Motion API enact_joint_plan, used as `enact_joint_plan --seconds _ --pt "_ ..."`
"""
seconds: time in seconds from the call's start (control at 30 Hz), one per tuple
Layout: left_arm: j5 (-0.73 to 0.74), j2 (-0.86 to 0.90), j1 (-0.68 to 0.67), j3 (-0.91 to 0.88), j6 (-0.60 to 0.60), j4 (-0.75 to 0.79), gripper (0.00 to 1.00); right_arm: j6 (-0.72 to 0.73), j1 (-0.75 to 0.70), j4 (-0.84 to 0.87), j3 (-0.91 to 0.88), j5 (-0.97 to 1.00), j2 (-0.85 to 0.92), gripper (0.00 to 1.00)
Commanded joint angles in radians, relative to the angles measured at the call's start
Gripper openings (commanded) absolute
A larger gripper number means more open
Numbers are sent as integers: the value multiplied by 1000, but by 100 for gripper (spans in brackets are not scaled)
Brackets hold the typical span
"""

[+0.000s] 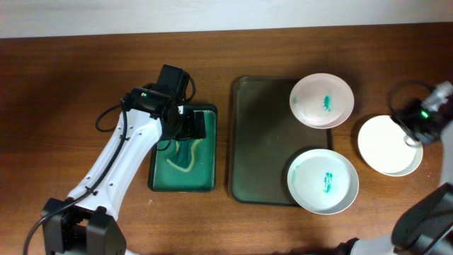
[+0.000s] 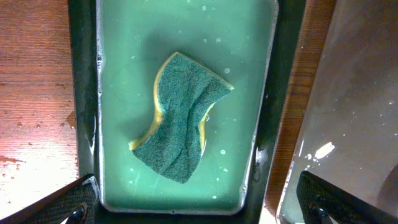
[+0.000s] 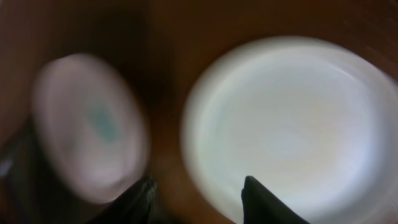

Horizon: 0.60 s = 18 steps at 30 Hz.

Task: Clean dirty plates on tray and stack at the side
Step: 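Carry the plate right off the tray and set it on the table, then move right gripper back and grasp the rim of the next white plate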

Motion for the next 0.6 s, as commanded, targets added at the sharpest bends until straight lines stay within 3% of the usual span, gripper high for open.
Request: enact_joint_plan --seconds 0.0,0.07,0.23,0.33,0.37,0.4,0.57 --pt "8 -13 5 8 5 -1 99 -172 178 64 11 97 15 59" --pt "8 -13 5 8 5 -1 99 -178 270 141 11 272 81 61" --pt "8 -13 5 8 5 -1 99 -223 298 242 11 276 216 43" --pt "8 -13 5 8 5 -1 99 -223 299 249 11 270 274 40" --pt "8 -13 5 8 5 -1 99 -223 299 255 11 270 296 26" --pt "8 -13 5 8 5 -1 99 -220 299 255 11 268 298 4" --pt "8 -13 5 8 5 -1 99 -220 299 230 19 211 266 4"
